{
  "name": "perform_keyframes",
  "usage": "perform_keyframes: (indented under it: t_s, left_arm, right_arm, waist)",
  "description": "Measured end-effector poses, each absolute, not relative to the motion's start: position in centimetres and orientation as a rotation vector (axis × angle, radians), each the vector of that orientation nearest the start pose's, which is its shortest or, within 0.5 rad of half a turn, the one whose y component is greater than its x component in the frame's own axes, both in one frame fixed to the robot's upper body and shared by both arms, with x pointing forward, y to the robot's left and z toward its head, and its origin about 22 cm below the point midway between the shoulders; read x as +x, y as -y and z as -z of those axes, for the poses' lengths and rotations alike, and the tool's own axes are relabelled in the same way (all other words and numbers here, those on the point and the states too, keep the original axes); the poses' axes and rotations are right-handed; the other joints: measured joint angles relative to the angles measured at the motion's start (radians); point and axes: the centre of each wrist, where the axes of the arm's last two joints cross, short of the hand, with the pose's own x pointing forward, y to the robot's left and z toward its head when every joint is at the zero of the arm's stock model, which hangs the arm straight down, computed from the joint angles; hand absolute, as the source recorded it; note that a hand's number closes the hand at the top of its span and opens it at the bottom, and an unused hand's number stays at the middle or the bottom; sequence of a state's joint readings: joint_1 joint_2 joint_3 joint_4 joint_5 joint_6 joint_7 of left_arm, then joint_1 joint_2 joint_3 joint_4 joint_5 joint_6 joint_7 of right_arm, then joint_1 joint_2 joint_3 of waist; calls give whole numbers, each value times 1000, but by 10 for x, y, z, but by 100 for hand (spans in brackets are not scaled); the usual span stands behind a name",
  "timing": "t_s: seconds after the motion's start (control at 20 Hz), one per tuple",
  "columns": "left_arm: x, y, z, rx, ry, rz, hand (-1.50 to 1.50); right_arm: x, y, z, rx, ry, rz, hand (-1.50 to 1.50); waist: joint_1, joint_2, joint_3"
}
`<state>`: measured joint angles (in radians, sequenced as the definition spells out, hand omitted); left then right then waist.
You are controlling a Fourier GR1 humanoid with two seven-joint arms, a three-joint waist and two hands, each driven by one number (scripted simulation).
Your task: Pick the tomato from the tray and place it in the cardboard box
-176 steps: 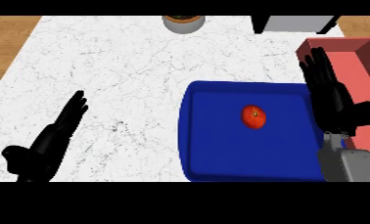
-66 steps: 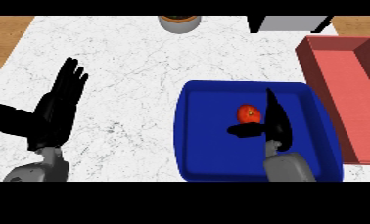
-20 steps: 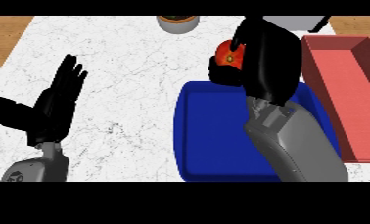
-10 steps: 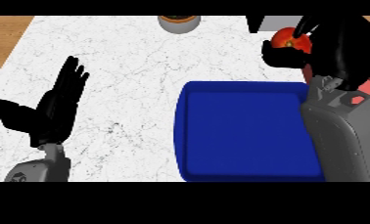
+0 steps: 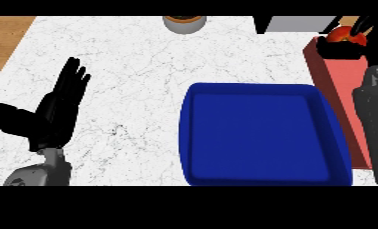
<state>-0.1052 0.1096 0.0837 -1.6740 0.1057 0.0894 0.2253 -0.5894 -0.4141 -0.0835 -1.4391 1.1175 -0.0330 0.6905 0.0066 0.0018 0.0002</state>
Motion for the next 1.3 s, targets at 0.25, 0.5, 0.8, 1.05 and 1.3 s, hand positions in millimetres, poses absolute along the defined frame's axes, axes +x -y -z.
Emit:
perform_keyframes:
  t_s: [0.25,0.5,0.8,1.05,1.3]
  left_arm:
    - [267,-260,-57,72,1553,-105,0]
    - [267,-258,-60,60,1554,-96,0]
    - [262,-257,-57,57,1550,-101,0]
    - [262,-259,-61,54,1556,-101,0]
    - [263,-266,-64,62,1554,-106,0]
  right_arm:
    - [366,319,-156,-1551,1098,-477,150]
    - [370,352,-125,-1482,818,-661,-150]
    - [370,394,-100,-1354,768,-652,-150]
    - [371,402,-102,-1422,1010,-527,-150]
    - [374,401,-117,-1426,1288,-323,-150]
  waist:
    - [0,1,0]
    - [10,4,0]
    - [11,4,1]
    - [9,4,2]
    - [3,1,2]
